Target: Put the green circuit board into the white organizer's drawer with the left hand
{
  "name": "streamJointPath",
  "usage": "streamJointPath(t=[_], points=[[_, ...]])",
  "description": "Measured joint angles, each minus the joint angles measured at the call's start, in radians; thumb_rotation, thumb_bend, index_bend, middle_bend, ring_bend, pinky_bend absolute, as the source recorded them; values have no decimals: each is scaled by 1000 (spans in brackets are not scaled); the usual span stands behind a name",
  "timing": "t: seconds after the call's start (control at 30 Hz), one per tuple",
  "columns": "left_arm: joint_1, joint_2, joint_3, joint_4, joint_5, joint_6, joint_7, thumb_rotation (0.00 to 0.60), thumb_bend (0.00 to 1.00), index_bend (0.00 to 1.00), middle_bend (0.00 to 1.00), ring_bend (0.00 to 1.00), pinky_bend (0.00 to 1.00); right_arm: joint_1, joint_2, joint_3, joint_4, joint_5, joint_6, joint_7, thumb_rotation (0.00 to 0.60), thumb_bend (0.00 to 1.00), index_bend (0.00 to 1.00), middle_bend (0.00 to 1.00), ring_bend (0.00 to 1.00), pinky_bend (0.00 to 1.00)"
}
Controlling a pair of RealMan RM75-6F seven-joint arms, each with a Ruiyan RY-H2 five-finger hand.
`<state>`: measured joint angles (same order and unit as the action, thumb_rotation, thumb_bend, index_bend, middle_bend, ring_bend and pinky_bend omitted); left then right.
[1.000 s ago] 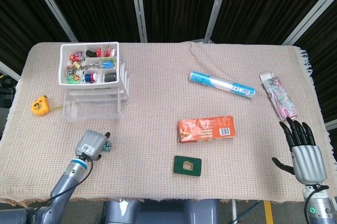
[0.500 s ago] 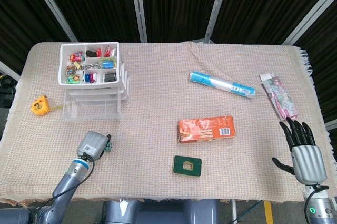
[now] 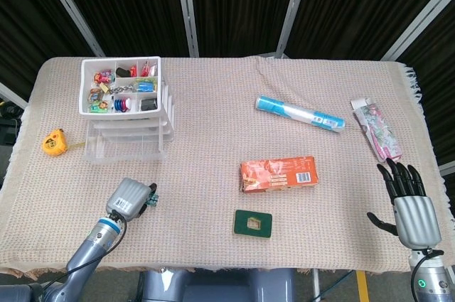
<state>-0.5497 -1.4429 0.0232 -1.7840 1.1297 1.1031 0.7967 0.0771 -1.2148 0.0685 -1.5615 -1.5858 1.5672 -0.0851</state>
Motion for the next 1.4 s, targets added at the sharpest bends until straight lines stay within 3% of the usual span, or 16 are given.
streamJointPath(t=[0.33, 0.53, 0.7, 0.83, 0.97, 1.4], points=[[-17, 73, -23, -157, 104, 46, -3, 600, 496, 613, 1000, 968, 778, 0, -1, 0, 2, -2, 0, -1, 600, 0, 74, 0, 0, 0], [-44, 161, -94, -256, 116, 71, 12, 600, 496, 613, 1000, 968, 778, 0, -1, -1, 2, -2, 0, -1, 600, 0, 74, 0, 0, 0], [-81, 233, -178, -298, 36, 68, 11, 600, 495, 613, 1000, 968, 778, 1, -1, -1, 1, -1, -2, -2, 600, 0, 73, 0, 0, 0], [-117, 286, -241, -299, -63, 53, 3, 600, 495, 613, 1000, 968, 778, 1, -1, -1, 1, 0, -3, -2, 600, 0, 74, 0, 0, 0], [-142, 321, -266, -273, -149, 32, -3, 600, 497, 612, 1000, 968, 777, 1, -1, -1, 0, 0, -3, -2, 600, 0, 73, 0, 0, 0], [-172, 338, -244, -131, -285, -19, -52, 600, 496, 612, 1000, 967, 777, 1, 0, -2, -3, 1, -5, -6, 600, 0, 73, 0, 0, 0]])
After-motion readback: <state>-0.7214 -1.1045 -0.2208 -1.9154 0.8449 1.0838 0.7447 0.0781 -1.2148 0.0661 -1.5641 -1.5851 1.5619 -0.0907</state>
